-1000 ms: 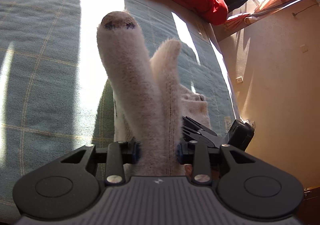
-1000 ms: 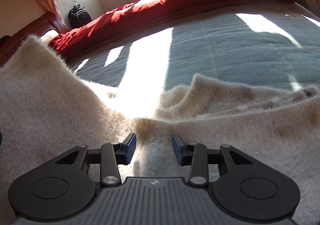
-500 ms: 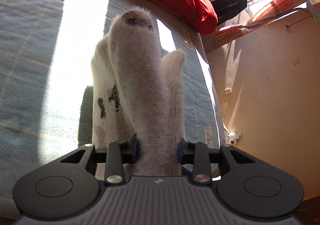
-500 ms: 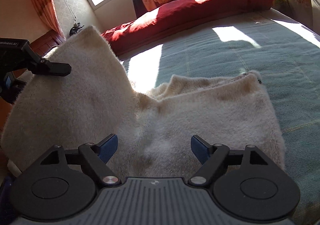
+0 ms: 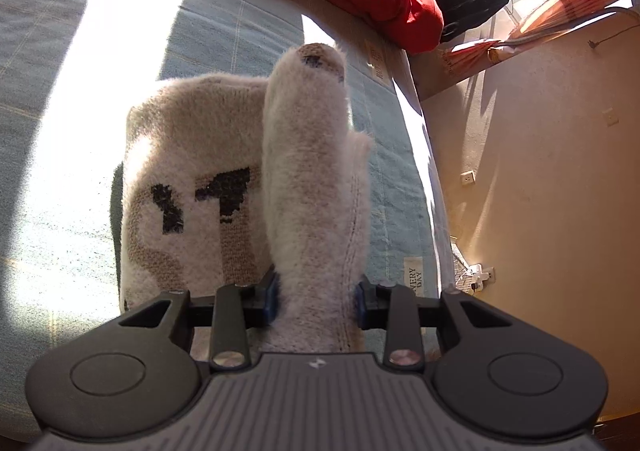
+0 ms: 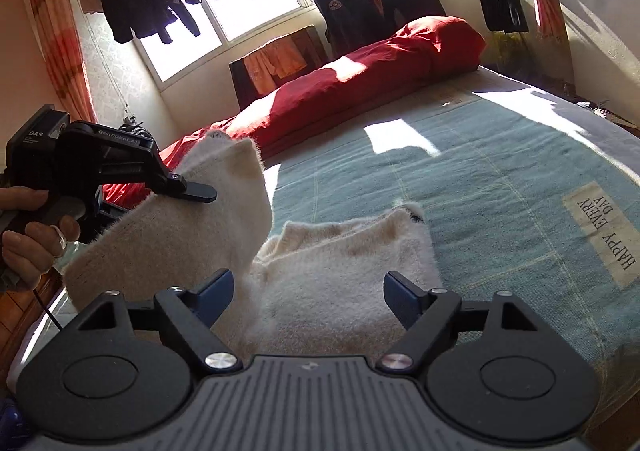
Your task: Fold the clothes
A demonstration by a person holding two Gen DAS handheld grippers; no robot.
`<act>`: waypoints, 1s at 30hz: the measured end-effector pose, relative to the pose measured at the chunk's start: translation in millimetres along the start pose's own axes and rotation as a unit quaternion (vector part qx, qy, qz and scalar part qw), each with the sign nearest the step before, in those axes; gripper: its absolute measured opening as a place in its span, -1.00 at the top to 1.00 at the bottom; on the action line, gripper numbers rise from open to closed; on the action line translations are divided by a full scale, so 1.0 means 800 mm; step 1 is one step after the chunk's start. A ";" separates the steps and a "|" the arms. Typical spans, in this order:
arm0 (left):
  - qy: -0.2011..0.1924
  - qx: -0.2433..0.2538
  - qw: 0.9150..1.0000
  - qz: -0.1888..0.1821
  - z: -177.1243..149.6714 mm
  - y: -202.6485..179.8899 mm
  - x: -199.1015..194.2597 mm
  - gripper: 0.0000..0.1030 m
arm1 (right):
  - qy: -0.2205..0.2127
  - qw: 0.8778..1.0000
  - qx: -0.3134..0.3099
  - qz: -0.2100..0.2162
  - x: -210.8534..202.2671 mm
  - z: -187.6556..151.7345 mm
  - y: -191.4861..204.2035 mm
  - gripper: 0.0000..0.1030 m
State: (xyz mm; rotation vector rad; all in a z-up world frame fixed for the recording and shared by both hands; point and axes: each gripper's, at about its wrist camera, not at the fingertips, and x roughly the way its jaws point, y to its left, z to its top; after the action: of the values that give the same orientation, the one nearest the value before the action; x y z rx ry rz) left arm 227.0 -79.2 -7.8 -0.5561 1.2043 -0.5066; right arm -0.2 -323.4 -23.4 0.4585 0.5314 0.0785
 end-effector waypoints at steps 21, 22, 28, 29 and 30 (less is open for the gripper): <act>0.045 0.004 0.996 0.082 -0.022 -0.057 0.158 0.35 | -0.020 0.998 0.054 -0.038 -0.027 -0.009 -0.075 -0.66; 0.046 0.006 0.995 0.085 -0.024 -0.059 0.163 0.34 | -0.019 0.998 0.056 -0.038 -0.027 -0.009 -0.077 -0.66; 0.055 0.033 0.993 0.101 -0.036 -0.076 0.182 0.02 | -0.015 0.997 0.066 -0.047 -0.027 -0.013 -0.089 -0.67; 0.056 0.038 0.992 0.103 -0.038 -0.079 0.184 -0.02 | -0.014 0.996 0.068 -0.048 -0.027 -0.014 -0.090 -0.67; 0.057 0.041 0.992 0.102 -0.039 -0.082 0.183 -0.02 | -0.013 0.996 0.068 -0.048 -0.026 -0.014 -0.090 -0.67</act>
State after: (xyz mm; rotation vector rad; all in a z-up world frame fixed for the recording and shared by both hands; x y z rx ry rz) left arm 233.8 -226.1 -79.2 -0.3325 1.3262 -0.4155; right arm -27.4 -387.5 -54.1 0.5661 0.5341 -0.0564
